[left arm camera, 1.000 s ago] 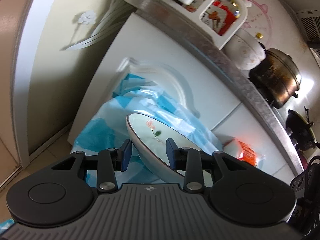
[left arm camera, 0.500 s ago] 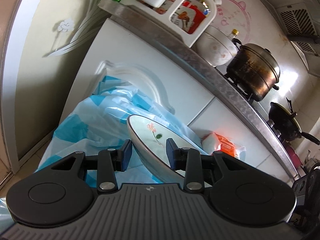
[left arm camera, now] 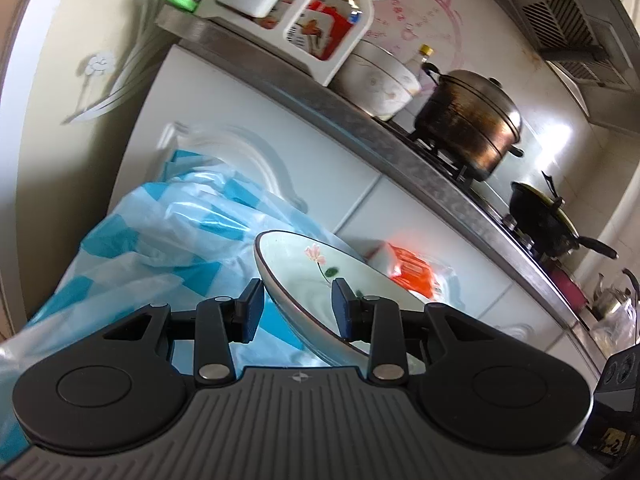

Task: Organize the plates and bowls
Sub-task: 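Lift the floral-rimmed plate with the left gripper toward the white plate stack, then lower the floral plate onto the white plates and open the left gripper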

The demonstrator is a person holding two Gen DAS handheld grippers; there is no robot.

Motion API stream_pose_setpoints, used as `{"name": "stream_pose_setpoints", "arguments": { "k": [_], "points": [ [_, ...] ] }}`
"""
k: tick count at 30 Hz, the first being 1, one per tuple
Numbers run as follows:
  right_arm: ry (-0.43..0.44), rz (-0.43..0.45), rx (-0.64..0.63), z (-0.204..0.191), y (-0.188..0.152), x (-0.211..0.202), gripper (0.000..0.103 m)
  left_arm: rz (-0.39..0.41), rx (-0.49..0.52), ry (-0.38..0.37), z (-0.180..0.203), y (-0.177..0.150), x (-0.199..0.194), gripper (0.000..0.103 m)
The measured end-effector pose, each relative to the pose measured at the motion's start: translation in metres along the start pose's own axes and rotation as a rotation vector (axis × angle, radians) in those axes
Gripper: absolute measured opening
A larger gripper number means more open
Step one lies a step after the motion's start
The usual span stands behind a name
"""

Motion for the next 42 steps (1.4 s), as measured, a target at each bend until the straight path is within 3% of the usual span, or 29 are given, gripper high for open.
{"name": "stream_pose_setpoints", "arguments": {
  "k": [21,29,42],
  "points": [
    [-0.05,0.104,0.043,0.016,-0.039,-0.111,0.079,-0.088,0.123,-0.064,0.052,-0.054,-0.051,0.037],
    [-0.079,0.129,-0.014,0.006,-0.064,-0.152,0.079,-0.135,0.183,-0.072,0.062,-0.075,-0.065,0.037],
    [-0.136,0.113,-0.019,0.001,-0.116,-0.204,0.081,-0.233,0.301,-0.064,0.07,-0.117,-0.087,0.037]
  ]
}}
Point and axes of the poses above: each gripper's, at about its wrist camera, not at the fingertips, and x roughly the way its jaws point, z to its right, y to its top, the point moved 2 cm from there along x, roughly the way its jaws point, and after that the axes turned 1 degree about -x, right-handed, at the moved point
